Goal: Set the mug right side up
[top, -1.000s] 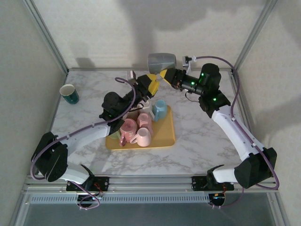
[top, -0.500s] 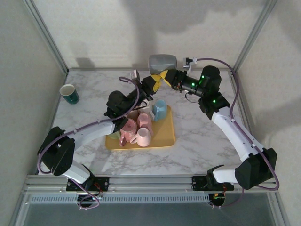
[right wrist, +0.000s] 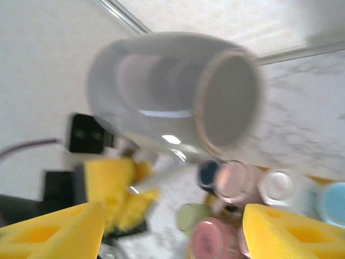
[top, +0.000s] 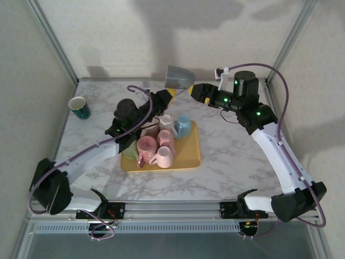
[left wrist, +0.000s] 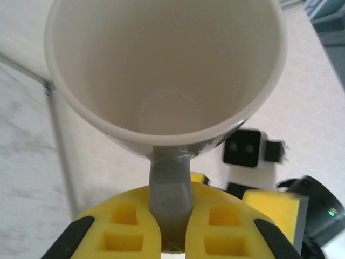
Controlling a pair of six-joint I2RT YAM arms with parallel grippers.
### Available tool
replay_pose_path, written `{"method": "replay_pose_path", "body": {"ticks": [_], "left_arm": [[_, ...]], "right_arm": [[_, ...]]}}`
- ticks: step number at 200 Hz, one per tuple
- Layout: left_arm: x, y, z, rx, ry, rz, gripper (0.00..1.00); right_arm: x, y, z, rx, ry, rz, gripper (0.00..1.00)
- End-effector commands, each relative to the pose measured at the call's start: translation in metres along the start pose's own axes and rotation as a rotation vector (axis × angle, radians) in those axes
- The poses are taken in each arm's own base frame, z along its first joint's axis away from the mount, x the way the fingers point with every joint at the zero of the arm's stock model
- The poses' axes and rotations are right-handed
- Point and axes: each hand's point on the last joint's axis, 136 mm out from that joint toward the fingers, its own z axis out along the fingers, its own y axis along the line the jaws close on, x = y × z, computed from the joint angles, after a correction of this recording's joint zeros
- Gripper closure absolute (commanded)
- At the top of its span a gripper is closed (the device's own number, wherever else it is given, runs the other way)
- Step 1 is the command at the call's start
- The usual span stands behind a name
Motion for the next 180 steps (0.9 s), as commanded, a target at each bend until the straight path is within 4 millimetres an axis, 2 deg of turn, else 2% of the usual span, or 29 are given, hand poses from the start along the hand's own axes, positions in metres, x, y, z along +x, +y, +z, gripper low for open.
{"method": "replay_pose_path", "body": {"ticks": [1,27,52,95,114,142,180], "left_arm": [[-0.041,-0.014,-0.028,-0.141,-0.104,0.271,1.0],[-0.079,0.015,-0.062,-0.472,-0.177,0.478,1.0],[-0.117,0.043,-0.101,-0.76,-0.25,0.615,1.0],[-0.169,0.107,-0.139,-1.059,-0.257,0.6,1.0],[-0.191,0.13,-0.146,-1.147,-0.276,0.599,1.0],[-0.218,0.176,-0.153,-1.266,-0.263,0.554,1.0],[-0.244,0.234,-0.157,-1.301,-0.226,0.474,1.0]], "right_arm": [[0.024,-0.038,-0.022,0.227,0.083,-0.135,0.31],[0.042,-0.061,-0.027,0.322,0.165,-0.189,0.32],[0.054,-0.071,-0.021,0.335,0.231,-0.19,0.32],[0.057,-0.07,-0.001,0.277,0.269,-0.12,0.36],[0.058,-0.071,0.005,0.269,0.267,-0.096,0.37],[0.061,-0.079,0.013,0.279,0.287,-0.069,0.37],[0.065,-0.088,0.025,0.284,0.329,-0.042,0.37]]}}
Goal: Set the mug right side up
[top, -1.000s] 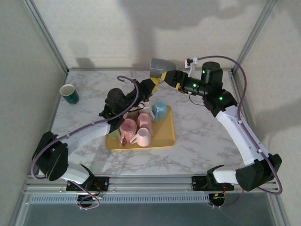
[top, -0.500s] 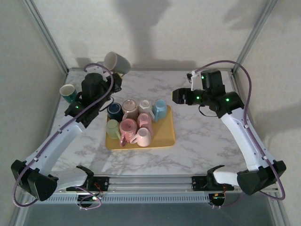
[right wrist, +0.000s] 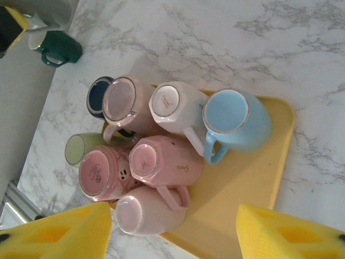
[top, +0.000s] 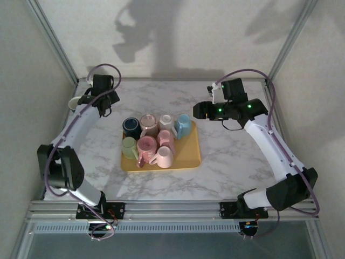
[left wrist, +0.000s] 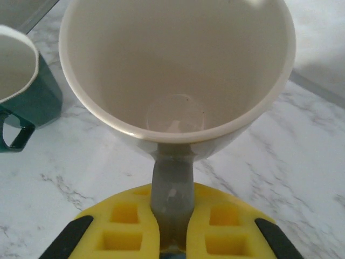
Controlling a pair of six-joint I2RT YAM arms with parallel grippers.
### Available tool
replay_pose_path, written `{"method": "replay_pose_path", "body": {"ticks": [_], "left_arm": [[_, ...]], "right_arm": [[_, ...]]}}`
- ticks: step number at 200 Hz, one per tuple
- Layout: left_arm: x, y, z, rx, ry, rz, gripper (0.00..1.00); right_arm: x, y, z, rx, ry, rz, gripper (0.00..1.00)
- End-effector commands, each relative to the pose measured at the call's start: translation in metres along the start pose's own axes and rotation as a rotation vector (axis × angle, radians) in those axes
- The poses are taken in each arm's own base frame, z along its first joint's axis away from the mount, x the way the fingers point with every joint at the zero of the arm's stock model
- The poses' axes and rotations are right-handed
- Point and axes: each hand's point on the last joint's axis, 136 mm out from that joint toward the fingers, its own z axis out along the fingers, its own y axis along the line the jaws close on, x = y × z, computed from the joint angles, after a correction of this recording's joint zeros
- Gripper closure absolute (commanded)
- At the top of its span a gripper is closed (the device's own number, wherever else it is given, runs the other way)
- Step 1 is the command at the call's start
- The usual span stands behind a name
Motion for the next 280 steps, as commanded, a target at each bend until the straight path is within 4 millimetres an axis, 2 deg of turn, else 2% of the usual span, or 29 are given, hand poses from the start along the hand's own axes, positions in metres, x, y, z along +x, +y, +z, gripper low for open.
{"method": "replay_pose_path", "body": {"ticks": [1,31,107,172,227,280], "left_arm": [[-0.034,0.001,0.013,0.03,-0.057,-0.021,1.0],[-0.034,0.01,0.044,-0.03,-0.043,0.013,1.0],[-0.02,0.017,0.1,-0.077,0.007,0.03,1.0],[-0.006,0.028,0.12,-0.123,0.019,0.055,1.0],[0.007,0.034,0.126,-0.135,0.03,0.061,0.85],[0.02,0.038,0.133,-0.139,0.051,0.07,0.85]], "right_arm": [[-0.007,0.004,0.004,-0.023,0.008,0.013,0.37],[-0.01,0.002,0.015,-0.032,0.018,0.015,0.37],[-0.013,-0.007,0.038,-0.025,0.044,0.032,0.37],[-0.013,-0.009,0.041,-0.023,0.043,0.043,0.37],[-0.011,-0.011,0.042,-0.013,0.04,0.05,0.37],[-0.014,-0.012,0.038,-0.002,0.027,0.042,0.36]]}}
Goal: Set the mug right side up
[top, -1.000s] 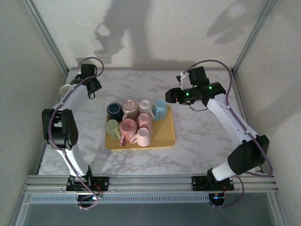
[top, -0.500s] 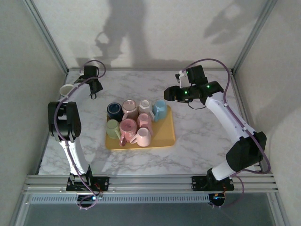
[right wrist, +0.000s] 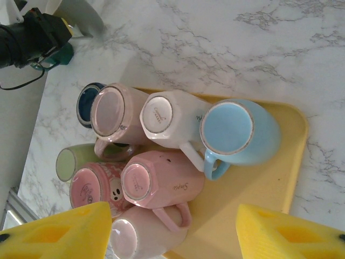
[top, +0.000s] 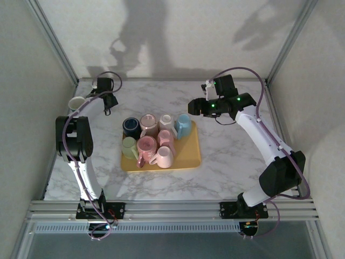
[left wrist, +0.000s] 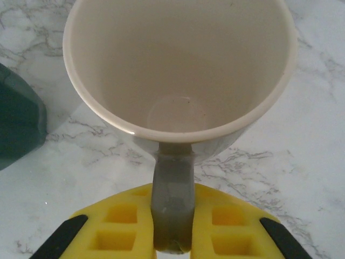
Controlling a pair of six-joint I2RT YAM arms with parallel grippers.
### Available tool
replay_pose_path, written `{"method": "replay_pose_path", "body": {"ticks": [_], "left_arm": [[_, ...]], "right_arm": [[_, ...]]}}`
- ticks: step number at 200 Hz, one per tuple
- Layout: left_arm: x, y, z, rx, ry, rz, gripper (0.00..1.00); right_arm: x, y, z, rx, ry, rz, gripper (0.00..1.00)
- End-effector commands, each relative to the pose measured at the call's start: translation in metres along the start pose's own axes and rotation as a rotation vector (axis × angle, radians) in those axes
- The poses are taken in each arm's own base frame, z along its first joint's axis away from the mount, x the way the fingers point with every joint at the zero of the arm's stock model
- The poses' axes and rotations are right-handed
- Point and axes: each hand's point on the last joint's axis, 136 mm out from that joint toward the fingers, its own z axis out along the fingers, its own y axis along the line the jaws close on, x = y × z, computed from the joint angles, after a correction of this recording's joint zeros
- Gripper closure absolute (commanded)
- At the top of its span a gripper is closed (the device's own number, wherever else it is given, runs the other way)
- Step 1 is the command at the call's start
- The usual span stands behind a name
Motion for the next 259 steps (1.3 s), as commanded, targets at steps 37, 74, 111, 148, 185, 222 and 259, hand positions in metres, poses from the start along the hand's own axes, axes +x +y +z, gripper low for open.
{"method": "replay_pose_path", "body": {"ticks": [37,74,111,148,185,222,259], "left_arm": [[-0.007,0.005,0.003,-0.002,-0.056,-0.014,0.57],[-0.006,0.013,-0.015,-0.007,-0.074,-0.029,0.47],[-0.003,0.005,-0.062,0.11,-0.044,-0.036,0.44],[0.02,-0.011,-0.137,0.357,-0.001,-0.022,0.4],[0.071,-0.026,-0.195,0.632,0.093,0.02,0.41],[0.103,-0.03,-0.23,0.778,0.101,0.051,0.41],[0.114,-0.037,-0.246,0.892,0.068,0.047,0.4]], "right_arm": [[-0.001,-0.002,-0.006,0.014,-0.014,-0.001,0.35],[-0.004,-0.002,-0.016,0.044,-0.044,-0.005,0.33],[0.005,-0.015,-0.029,0.147,-0.036,0.022,0.34],[0.034,-0.027,-0.04,0.22,-0.001,0.002,0.37],[0.071,-0.029,-0.038,0.229,0.063,0.046,0.39],[0.092,-0.036,-0.029,0.272,0.083,0.128,0.39],[0.098,-0.034,0.003,0.335,0.138,0.127,0.46]]}}
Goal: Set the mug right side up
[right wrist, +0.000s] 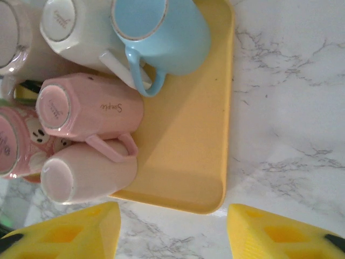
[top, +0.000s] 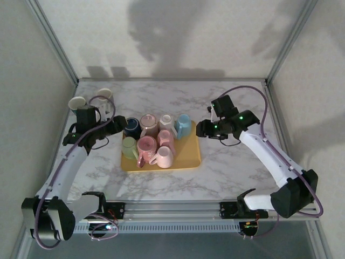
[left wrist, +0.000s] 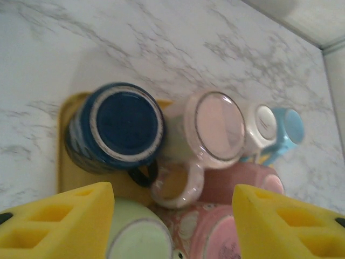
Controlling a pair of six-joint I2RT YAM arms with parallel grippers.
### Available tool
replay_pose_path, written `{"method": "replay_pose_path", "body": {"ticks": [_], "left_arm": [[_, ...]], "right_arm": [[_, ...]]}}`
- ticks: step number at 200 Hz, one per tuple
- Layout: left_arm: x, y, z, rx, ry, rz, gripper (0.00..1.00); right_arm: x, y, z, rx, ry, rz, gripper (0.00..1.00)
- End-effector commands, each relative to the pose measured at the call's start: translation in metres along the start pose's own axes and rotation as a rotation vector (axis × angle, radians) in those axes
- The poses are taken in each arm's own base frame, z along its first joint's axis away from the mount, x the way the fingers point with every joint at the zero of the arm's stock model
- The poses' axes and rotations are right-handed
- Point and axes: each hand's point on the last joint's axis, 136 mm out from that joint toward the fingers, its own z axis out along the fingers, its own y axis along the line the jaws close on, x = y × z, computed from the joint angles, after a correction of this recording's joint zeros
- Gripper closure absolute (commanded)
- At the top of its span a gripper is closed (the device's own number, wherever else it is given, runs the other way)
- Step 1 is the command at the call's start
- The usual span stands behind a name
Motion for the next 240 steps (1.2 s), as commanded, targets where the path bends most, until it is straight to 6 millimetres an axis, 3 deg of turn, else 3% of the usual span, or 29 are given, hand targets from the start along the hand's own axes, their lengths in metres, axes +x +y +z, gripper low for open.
{"method": "replay_pose_path", "body": {"ticks": [1,51,102,154,240], "left_arm": [[0.004,-0.025,-0.006,0.143,-0.016,0.029,0.4],[0.019,-0.023,0.0,0.18,0.005,0.037,0.4],[0.025,-0.023,0.004,0.207,0.01,0.053,0.4],[0.029,-0.025,0.005,0.233,0.023,0.049,0.4],[0.041,-0.052,-0.005,0.393,0.095,0.016,0.42]], "right_arm": [[0.001,0.004,0.02,0.075,0.02,0.021,0.46],[-0.015,0.023,0.065,0.191,-0.027,0.075,0.43],[-0.033,0.042,0.11,0.185,-0.021,0.115,0.41],[-0.051,0.048,0.134,0.232,-0.032,0.135,0.38],[-0.04,0.032,0.156,0.304,0.006,0.139,0.49]]}}
